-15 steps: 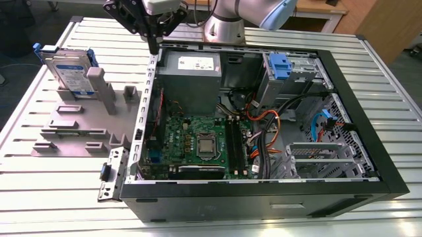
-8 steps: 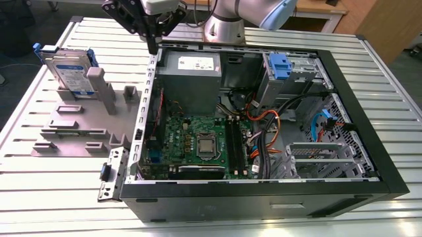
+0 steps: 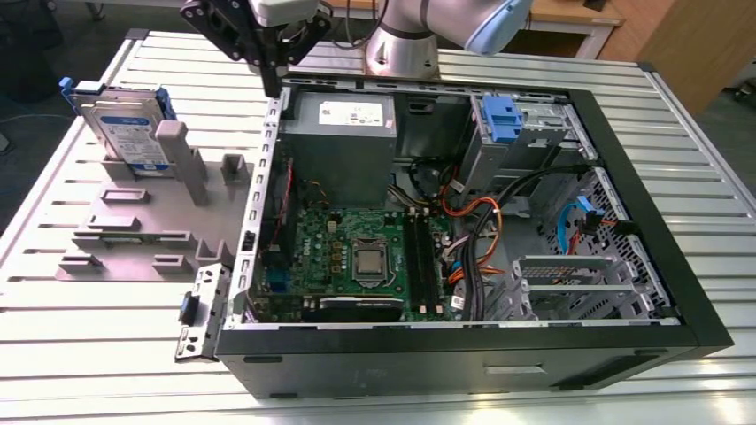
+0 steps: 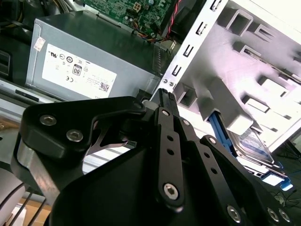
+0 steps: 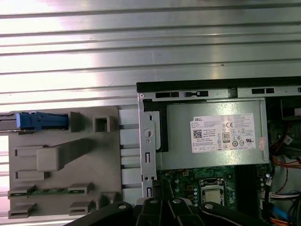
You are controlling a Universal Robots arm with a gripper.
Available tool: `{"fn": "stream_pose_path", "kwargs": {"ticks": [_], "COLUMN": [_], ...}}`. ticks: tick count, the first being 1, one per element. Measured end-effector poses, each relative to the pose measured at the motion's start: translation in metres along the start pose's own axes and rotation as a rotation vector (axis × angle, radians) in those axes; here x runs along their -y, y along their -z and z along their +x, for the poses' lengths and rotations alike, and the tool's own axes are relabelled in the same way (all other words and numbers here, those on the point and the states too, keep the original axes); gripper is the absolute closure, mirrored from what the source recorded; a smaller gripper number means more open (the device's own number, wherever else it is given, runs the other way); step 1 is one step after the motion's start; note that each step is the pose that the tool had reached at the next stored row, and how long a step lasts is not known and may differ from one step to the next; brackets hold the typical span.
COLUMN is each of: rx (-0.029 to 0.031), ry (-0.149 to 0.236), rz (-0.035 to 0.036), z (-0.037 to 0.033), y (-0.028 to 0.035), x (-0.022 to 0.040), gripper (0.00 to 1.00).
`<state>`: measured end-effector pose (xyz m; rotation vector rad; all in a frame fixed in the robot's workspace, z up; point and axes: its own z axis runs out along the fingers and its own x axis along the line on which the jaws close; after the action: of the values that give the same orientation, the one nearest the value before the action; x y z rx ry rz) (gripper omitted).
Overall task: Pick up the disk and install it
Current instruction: 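Reach for the disk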
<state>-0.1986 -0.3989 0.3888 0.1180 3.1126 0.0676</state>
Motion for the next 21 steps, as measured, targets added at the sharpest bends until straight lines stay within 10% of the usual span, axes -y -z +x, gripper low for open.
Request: {"fn": "stream_pose_path", "kwargs": {"ticks": [21], "rx": [0.0], "ry": [0.0], "rz": [0.0], "z": [0.0043], "y": [-0.0001], "x": [0.0004], "gripper": [0.89]}}
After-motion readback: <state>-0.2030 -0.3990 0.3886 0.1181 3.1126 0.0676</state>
